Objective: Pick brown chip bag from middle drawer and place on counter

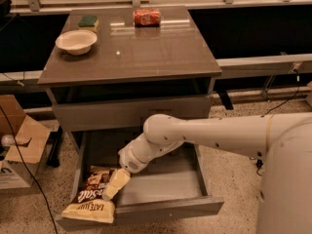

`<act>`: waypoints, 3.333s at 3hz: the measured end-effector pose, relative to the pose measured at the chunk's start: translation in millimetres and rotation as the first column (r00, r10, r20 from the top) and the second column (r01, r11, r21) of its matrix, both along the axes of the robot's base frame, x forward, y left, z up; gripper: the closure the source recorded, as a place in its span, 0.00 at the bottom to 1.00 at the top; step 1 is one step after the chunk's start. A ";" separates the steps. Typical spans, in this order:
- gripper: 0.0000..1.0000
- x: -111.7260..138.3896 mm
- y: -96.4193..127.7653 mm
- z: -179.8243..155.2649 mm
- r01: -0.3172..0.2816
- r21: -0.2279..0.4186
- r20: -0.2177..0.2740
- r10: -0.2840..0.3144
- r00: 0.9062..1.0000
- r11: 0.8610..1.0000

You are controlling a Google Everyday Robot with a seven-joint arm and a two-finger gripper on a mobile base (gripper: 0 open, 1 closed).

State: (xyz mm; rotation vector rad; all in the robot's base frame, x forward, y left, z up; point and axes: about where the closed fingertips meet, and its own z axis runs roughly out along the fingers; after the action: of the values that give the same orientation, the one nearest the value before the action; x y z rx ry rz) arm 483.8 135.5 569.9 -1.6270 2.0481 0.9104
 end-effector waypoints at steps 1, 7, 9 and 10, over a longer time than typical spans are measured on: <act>0.00 -2.7 26.0 -32.8 -0.014 0.018 -0.036 0.015 0.999 1.000; 0.49 -35.9 81.2 -117.6 -0.019 0.087 -0.218 0.038 0.975 0.996; 1.00 -17.7 80.1 -31.6 -0.033 0.176 -0.028 0.038 0.999 0.984; 1.00 -13.7 79.2 -6.5 -0.042 0.213 0.019 0.039 0.999 0.976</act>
Offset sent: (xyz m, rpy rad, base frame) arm -0.0113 0.0347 -0.1099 0.0551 0.1625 -0.0416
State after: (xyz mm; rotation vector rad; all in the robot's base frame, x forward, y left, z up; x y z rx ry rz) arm 470.2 214.7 563.4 -1.5595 1.8414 1.0889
